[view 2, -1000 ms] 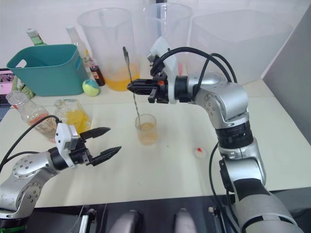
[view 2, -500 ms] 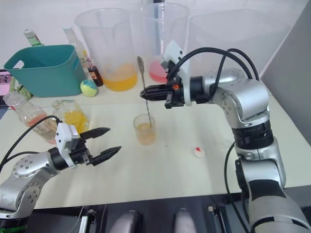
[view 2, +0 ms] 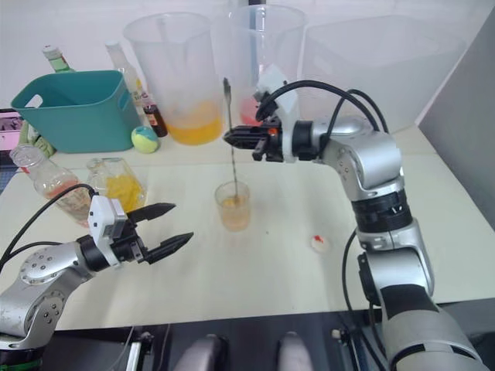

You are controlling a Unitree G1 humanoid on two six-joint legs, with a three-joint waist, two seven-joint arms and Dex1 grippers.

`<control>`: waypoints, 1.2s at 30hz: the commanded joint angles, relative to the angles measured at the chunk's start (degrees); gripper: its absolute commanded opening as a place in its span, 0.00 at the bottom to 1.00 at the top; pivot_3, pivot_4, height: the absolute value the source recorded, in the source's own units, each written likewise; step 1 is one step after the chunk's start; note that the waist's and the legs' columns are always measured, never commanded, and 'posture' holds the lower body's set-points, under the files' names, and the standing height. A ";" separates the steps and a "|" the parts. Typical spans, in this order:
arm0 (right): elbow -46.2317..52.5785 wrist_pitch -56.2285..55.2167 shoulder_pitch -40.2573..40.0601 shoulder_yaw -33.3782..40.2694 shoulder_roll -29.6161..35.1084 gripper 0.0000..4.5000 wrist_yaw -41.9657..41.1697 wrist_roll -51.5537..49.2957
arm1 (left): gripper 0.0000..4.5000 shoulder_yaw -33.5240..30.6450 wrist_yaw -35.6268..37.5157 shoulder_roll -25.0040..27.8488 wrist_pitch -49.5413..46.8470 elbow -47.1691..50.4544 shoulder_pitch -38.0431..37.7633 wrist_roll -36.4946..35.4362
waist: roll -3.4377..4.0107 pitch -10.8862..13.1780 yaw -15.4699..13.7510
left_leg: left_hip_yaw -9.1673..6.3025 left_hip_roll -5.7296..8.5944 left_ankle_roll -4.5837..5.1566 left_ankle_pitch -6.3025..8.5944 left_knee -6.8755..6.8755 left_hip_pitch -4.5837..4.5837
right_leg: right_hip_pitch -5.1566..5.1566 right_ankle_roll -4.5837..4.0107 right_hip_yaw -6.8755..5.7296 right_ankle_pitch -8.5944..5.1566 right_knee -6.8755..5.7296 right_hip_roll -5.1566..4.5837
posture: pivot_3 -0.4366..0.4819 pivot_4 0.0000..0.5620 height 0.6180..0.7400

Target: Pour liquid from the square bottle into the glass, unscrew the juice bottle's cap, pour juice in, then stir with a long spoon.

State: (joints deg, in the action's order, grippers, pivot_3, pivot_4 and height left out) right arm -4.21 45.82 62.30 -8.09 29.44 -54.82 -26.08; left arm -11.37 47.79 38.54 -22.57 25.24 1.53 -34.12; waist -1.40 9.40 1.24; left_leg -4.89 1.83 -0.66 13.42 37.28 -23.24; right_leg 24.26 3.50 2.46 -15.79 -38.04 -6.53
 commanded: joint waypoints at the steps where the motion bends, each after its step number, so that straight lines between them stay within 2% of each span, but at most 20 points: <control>1: 5.42 2.49 1.00 2.29 1.38 0.00 -2.21 -3.43 | 0.99 -1.39 -0.20 0.41 0.13 2.22 0.37 -1.05 | 0.00 0.00 0.05 | 0.00 -0.01 0.00 0.00 0.00 0.00 | 0.00 0.00 0.00 0.00 0.00 0.01 | 0.48 0.27 0.91; 7: 9.12 6.69 1.05 3.62 -0.26 0.00 -1.36 -7.64 | 0.99 -1.40 -0.33 0.29 0.02 2.25 0.46 -1.12 | 0.00 0.00 0.29 | -0.01 -0.04 0.00 0.00 -0.02 0.01 | 0.00 0.00 0.00 0.00 0.00 0.03 | 0.48 0.27 0.91; 12: 5.03 2.33 0.40 2.99 -3.99 0.00 3.94 -3.85 | 0.99 -1.24 -0.38 0.21 -0.11 2.25 0.74 -1.24 | 0.00 0.00 0.45 | 0.00 -0.03 0.00 0.00 -0.01 0.02 | 0.00 0.00 0.00 0.00 -0.03 0.02 | 0.48 0.27 0.91; 18: 3.77 1.05 0.23 3.37 -1.68 0.00 2.59 -2.32 | 0.99 -1.30 -0.28 0.18 0.07 2.03 0.87 -1.14 | 0.00 0.00 0.16 | -0.01 0.02 0.00 0.00 0.02 -0.02 | 0.01 0.00 0.00 0.00 -0.03 -0.02 | 0.48 0.27 0.91; 23: 4.89 5.48 2.63 7.95 0.21 0.00 1.79 -7.16 | 0.99 -1.14 -0.06 0.01 0.33 1.69 0.73 -1.04 | 0.00 0.00 0.40 | 0.00 0.00 0.00 0.00 0.01 -0.01 | 0.00 0.00 0.00 0.00 -0.02 0.00 | 0.48 0.27 0.91; 25: 4.99 10.46 4.58 13.12 -0.23 0.00 3.55 -12.62 | 0.99 -1.06 0.04 -0.06 0.47 1.61 0.60 -0.94 | 0.00 0.00 0.41 | -0.01 -0.01 0.00 0.00 0.01 -0.02 | 0.00 0.00 0.00 0.00 -0.03 0.00 | 0.48 0.27 0.91; 29: 5.12 17.28 6.42 18.46 0.28 0.00 6.78 -18.30 | 0.99 -1.17 0.10 -0.10 0.43 1.70 0.54 -1.08 | 0.01 0.00 0.37 | -0.01 -0.01 0.00 0.00 0.00 -0.01 | -0.01 0.00 0.00 0.00 -0.02 0.01 | 0.48 0.27 0.91; 33: 0.27 32.69 10.17 26.14 1.59 0.00 13.14 -25.23 | 0.99 -1.33 0.36 0.01 0.52 1.82 0.11 -1.11 | 0.00 0.00 0.09 | 0.00 0.00 0.00 0.00 0.03 -0.01 | -0.03 0.00 0.00 0.00 -0.03 -0.01 | 0.48 0.27 0.91; 36: -2.96 43.60 12.26 28.05 3.04 0.00 15.59 -28.12 | 0.99 -1.49 0.69 0.09 0.70 1.64 -0.10 -1.07 | 0.01 -0.01 -0.10 | 0.02 0.00 0.01 0.00 0.01 -0.02 | -0.02 0.00 0.01 0.00 -0.02 0.00 | 0.48 0.27 0.91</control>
State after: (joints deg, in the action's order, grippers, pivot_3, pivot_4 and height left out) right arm -6.98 85.10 72.76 17.94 31.65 -40.39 -51.50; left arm -11.46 48.19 38.44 -22.70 25.37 1.48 -34.20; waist -1.40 9.40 1.14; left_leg -4.86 1.82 -0.65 13.43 37.29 -23.26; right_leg 24.23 3.49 2.47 -15.79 -38.06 -6.53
